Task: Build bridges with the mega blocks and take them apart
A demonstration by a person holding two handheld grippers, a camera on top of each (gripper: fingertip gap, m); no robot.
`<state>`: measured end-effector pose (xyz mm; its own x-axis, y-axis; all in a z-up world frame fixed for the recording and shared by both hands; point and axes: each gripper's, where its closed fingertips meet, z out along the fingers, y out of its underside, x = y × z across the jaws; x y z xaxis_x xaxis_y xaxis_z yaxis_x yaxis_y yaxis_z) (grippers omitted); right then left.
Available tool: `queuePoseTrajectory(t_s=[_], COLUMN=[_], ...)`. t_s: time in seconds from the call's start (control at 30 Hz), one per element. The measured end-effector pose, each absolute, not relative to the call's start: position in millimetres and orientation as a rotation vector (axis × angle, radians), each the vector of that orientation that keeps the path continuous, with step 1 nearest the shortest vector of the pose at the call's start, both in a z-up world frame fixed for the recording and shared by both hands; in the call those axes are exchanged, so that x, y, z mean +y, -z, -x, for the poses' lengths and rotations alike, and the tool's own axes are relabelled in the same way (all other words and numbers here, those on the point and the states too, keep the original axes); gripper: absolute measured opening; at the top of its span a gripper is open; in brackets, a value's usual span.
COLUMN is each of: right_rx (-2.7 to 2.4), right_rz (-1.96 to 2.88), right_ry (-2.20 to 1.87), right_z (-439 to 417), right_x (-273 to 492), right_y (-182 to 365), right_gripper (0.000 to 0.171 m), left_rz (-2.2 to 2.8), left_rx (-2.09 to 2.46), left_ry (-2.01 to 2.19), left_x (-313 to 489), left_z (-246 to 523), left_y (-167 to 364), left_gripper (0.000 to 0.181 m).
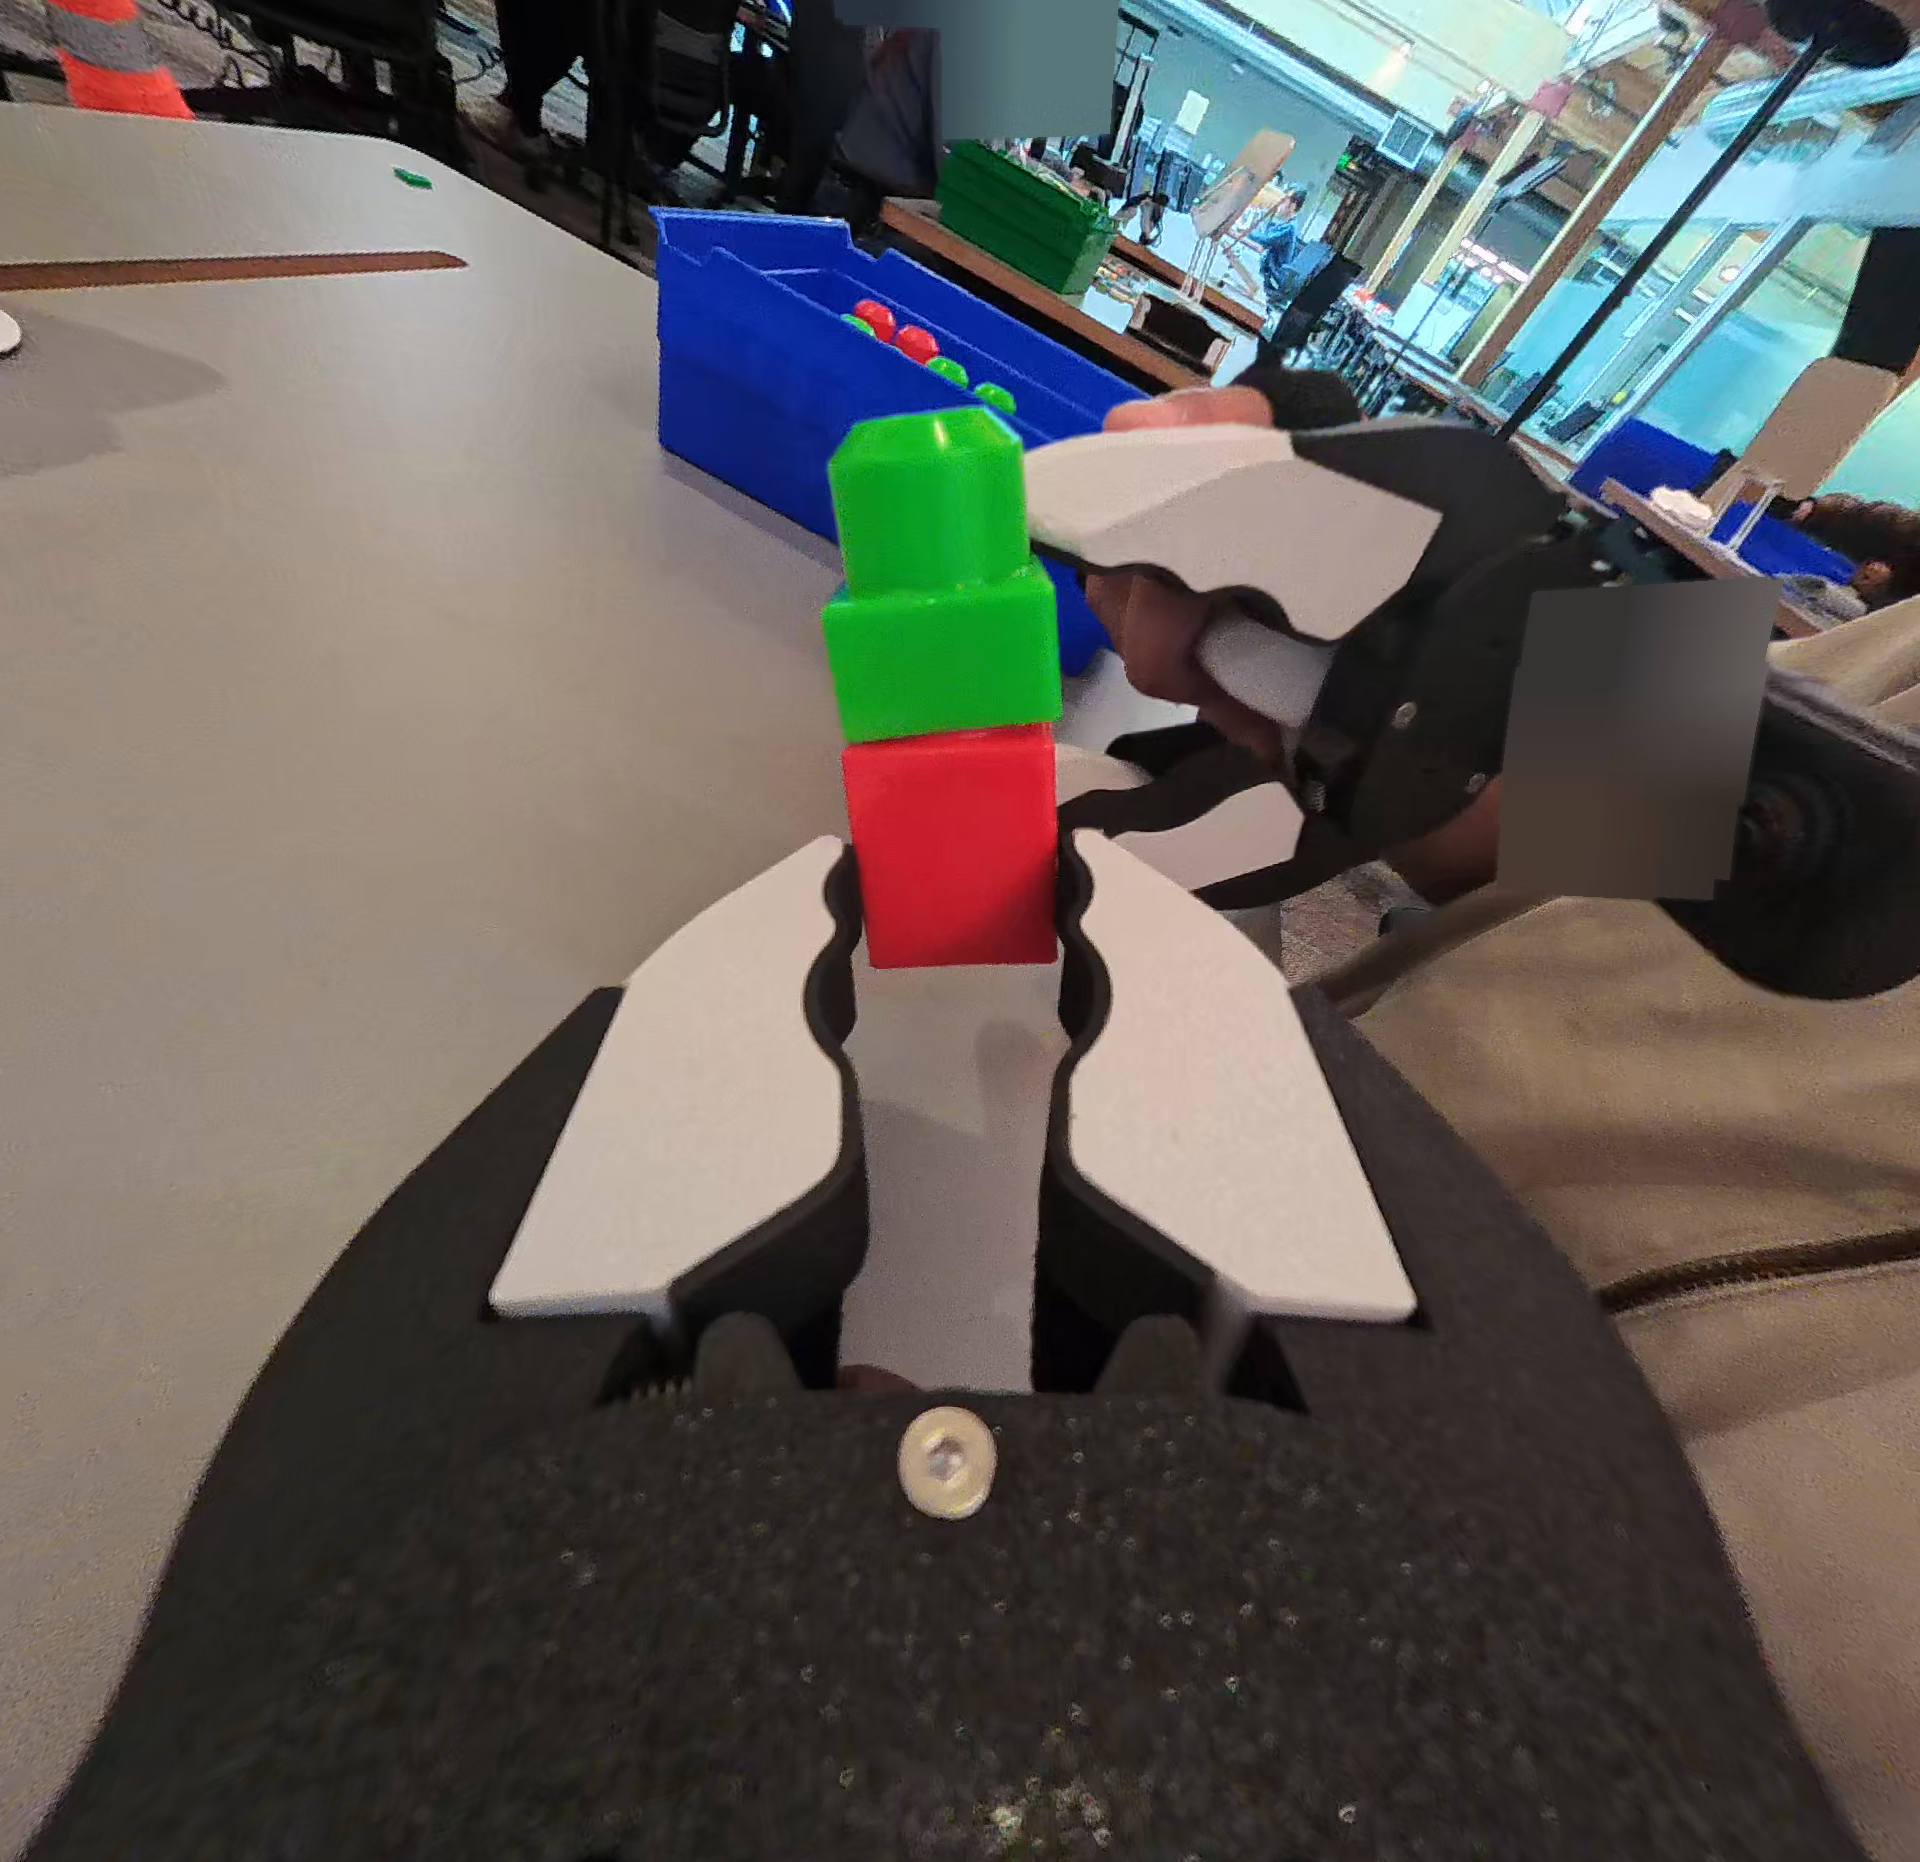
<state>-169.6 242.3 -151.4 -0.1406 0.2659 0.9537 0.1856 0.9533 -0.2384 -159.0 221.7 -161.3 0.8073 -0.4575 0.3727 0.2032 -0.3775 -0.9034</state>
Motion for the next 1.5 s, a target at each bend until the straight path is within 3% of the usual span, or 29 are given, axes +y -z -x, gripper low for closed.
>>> queuePoseTrajectory(t_s=[0.57, 0.93, 1.07, 1.5], right_rx=[-1.633, -1.728, -1.770, -1.711], right_rz=[0.273, 0.353, 0.377, 0.433], right_ry=[-0.003, -0.104, -0.080, -0.021], right_z=[172.2, 175.8, 185.5, 188.7], right_x=[243.4, 234.2, 237.8, 244.4], right_y=[144.3, 141.0, 144.6, 133.8], right_gripper=[0.064, 0.111, 0.118, 0.094], left_rz=[1.745, 1.734, 1.740, 1.708], left_rx=[0.104, 0.075, 0.101, 0.085], left_ry=[0.814, 0.758, 0.757, 0.790], left_x=[226.4, 228.4, 228.4, 227.5], left_z=[162.4, 171.0, 161.0, 155.6], left_y=[150.1, 147.0, 144.6, 144.2], left_gripper=[0.035, 0.035, 0.035, 0.035])
